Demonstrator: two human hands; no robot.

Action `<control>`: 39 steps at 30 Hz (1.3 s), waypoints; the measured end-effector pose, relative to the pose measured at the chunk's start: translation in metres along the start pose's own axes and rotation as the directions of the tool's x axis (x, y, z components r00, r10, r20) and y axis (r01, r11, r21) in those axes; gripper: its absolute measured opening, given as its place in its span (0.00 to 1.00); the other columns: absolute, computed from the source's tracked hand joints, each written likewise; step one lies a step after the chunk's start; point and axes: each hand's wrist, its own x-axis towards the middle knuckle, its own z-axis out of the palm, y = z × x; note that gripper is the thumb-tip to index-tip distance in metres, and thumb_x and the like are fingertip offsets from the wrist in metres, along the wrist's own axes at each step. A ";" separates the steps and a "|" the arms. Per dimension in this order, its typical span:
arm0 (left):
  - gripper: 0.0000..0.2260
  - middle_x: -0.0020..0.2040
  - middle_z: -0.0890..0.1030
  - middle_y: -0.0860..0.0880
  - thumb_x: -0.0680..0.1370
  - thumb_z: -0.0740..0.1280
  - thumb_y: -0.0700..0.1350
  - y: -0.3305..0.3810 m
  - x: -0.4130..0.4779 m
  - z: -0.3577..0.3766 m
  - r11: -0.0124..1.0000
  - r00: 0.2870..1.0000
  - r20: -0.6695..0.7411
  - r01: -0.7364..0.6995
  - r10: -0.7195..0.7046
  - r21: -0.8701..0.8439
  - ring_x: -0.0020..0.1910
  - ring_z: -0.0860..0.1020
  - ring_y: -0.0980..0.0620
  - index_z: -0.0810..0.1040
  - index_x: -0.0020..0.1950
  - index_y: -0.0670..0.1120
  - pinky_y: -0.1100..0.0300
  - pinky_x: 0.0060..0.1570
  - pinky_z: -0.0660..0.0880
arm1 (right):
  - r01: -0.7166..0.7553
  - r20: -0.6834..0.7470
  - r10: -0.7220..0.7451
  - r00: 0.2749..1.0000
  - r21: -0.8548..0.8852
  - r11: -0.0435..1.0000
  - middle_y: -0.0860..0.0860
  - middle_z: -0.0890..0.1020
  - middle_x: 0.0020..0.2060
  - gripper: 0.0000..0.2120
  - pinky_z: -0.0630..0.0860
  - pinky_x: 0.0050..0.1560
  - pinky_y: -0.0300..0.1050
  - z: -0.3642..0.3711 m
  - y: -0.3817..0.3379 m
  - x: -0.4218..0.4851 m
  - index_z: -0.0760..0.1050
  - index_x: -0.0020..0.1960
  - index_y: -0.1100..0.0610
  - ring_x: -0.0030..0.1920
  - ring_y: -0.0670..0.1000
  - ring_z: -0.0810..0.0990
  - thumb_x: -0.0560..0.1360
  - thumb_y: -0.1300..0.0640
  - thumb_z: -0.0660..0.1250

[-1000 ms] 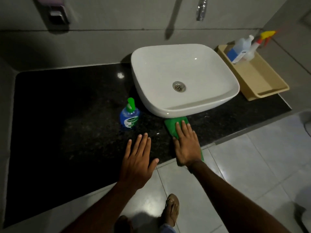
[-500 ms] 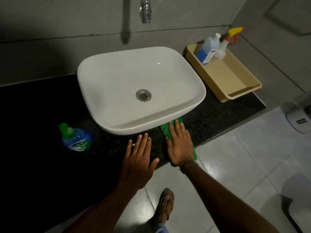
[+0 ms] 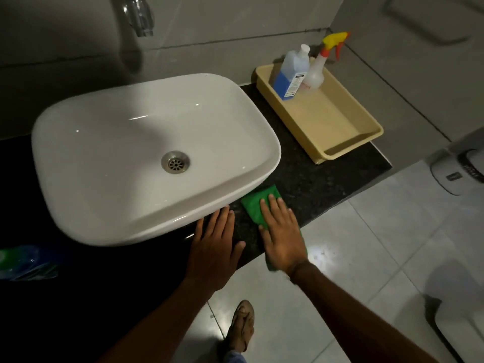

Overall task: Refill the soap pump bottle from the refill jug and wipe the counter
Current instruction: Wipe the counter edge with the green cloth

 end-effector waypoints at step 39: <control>0.38 0.86 0.50 0.39 0.79 0.38 0.62 0.190 0.398 -0.015 0.994 0.984 0.173 -0.054 0.036 0.098 0.85 0.51 0.40 0.47 0.85 0.41 0.40 0.82 0.48 | -0.197 -0.092 0.196 0.976 -0.001 0.980 0.55 0.52 0.83 0.28 0.52 0.80 0.53 -0.172 0.256 0.313 0.48 0.83 0.55 0.82 0.57 0.50 0.85 0.58 0.52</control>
